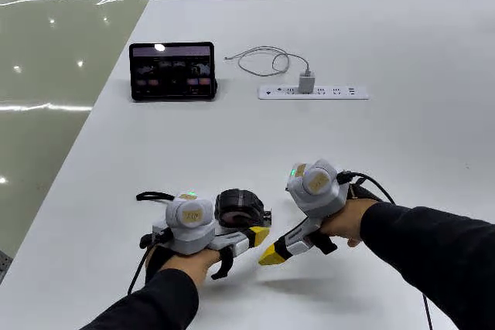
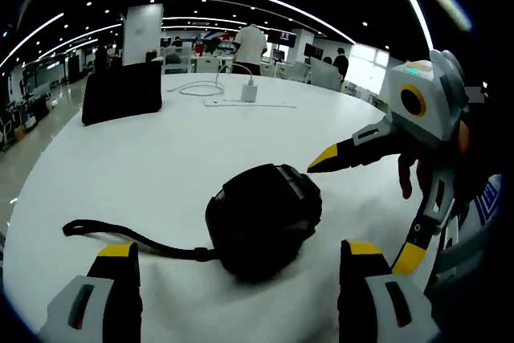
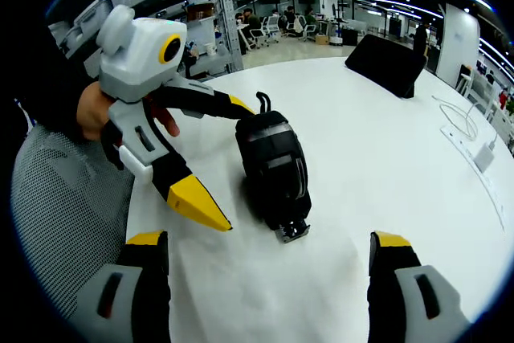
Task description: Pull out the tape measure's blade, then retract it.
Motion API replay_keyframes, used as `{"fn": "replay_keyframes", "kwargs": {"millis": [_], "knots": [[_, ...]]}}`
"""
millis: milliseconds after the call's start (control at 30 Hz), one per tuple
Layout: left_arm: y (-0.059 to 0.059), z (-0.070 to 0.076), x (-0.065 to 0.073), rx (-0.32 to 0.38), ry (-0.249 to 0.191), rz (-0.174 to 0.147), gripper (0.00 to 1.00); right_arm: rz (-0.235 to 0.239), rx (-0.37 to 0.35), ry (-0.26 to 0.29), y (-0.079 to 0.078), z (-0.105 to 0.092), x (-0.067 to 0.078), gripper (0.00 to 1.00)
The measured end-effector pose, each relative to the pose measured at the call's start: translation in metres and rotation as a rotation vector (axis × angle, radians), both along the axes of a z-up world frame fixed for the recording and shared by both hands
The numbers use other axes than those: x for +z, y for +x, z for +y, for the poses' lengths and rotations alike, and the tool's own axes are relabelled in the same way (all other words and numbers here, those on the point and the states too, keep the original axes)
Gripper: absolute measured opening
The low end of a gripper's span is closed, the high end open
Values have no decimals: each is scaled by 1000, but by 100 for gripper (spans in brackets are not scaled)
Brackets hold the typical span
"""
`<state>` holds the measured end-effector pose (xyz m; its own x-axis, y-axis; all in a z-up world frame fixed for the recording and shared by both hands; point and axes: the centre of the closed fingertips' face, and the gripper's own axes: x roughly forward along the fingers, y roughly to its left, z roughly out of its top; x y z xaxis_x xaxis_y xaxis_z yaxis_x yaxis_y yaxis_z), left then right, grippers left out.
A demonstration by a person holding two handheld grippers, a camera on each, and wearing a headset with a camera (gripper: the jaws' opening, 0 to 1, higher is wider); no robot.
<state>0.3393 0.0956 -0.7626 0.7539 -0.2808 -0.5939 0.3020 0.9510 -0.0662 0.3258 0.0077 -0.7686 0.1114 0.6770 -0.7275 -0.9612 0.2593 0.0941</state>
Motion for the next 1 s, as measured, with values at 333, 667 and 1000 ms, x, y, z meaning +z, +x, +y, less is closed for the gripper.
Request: {"fn": "replay_keyframes", "kwargs": {"millis": [333,667,1000], "knots": [[-6,-8,12,-115,-78,12,100,-28,-92,43,6,-18,8,100],[-15,0,14,-196,-82,31,100,-30,-163,86,2,-44,16,100],[-23,24,22,-237,-83,12,100,-54,-236,123,-1,-79,28,100]]}}
